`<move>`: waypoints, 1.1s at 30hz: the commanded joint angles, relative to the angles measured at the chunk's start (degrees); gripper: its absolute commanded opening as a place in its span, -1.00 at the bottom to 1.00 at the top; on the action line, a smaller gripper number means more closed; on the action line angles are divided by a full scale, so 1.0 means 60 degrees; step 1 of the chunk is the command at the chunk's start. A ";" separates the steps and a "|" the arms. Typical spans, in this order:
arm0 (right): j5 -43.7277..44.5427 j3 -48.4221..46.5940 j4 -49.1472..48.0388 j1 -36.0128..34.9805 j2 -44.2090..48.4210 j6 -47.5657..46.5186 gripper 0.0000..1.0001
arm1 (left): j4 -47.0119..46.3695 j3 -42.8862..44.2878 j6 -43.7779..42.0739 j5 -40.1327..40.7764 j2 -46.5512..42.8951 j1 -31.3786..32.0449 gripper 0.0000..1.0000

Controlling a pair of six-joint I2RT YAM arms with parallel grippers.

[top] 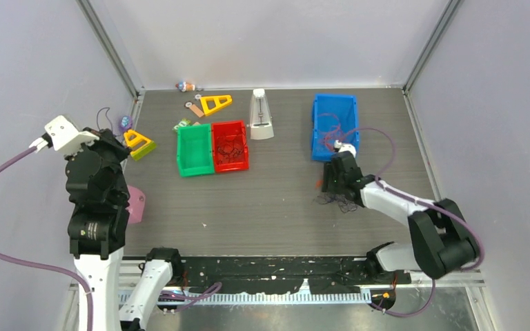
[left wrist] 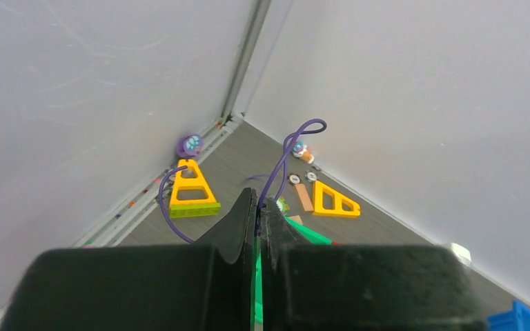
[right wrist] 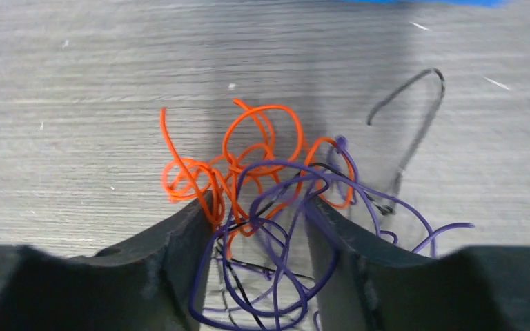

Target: Untangle the cables

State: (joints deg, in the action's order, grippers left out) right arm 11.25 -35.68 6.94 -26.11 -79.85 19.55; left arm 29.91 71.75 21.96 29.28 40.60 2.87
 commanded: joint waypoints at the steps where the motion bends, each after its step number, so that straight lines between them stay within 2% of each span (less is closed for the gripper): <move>1: -0.0243 0.0653 -0.0723 0.0426 0.1339 0.0795 0.00 | -0.0117 -0.0413 0.0232 -0.0102 -0.0243 -0.0244 -1.00; 2: -0.0503 0.0751 -0.0979 0.0448 0.1579 0.0765 -0.07 | -0.0383 -0.0640 0.0284 -0.0860 -0.0295 -0.0232 -1.00; 4: -0.1137 0.0992 -0.1447 0.0454 0.1776 0.0546 -0.04 | -0.0880 -0.1055 0.0342 -0.2435 -0.0301 -0.0230 -1.00; 6: -0.1641 0.1003 -0.1718 0.0455 0.1811 0.0348 -0.03 | -0.0980 -0.1098 0.0374 -0.3121 -0.0163 -0.0230 -1.00; 9: -0.1890 0.0966 -0.1855 0.0455 0.1773 0.0249 -0.16 | -0.0695 -0.0772 0.0193 -0.2891 0.0135 -0.0230 -1.00; 13: -0.2446 0.1203 -0.2419 0.0449 0.1906 0.0192 -0.55 | -0.0583 -0.0357 -0.0192 -0.2458 0.0180 -0.0230 -1.00; 17: -0.2904 0.1533 -0.3151 0.0446 0.1999 0.0181 -0.77 | -0.0641 -0.0087 -0.0200 -0.2717 0.0348 -0.0234 -1.00; 25: -0.3260 0.2275 -0.4629 0.0362 0.2393 0.0294 -0.89 | -0.0659 0.0678 -0.0102 -0.3436 0.1048 -0.0234 -1.00; 33: -0.3241 0.2762 -0.5405 0.0287 0.2567 0.0367 -0.89 | -0.0604 0.2019 -0.0143 -0.3607 0.1774 -0.0230 -1.00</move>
State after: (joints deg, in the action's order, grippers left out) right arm -7.66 -19.64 -19.35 -23.94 -65.43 21.39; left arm 28.03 79.05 22.00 9.28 49.43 1.74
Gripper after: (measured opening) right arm 0.148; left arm 0.005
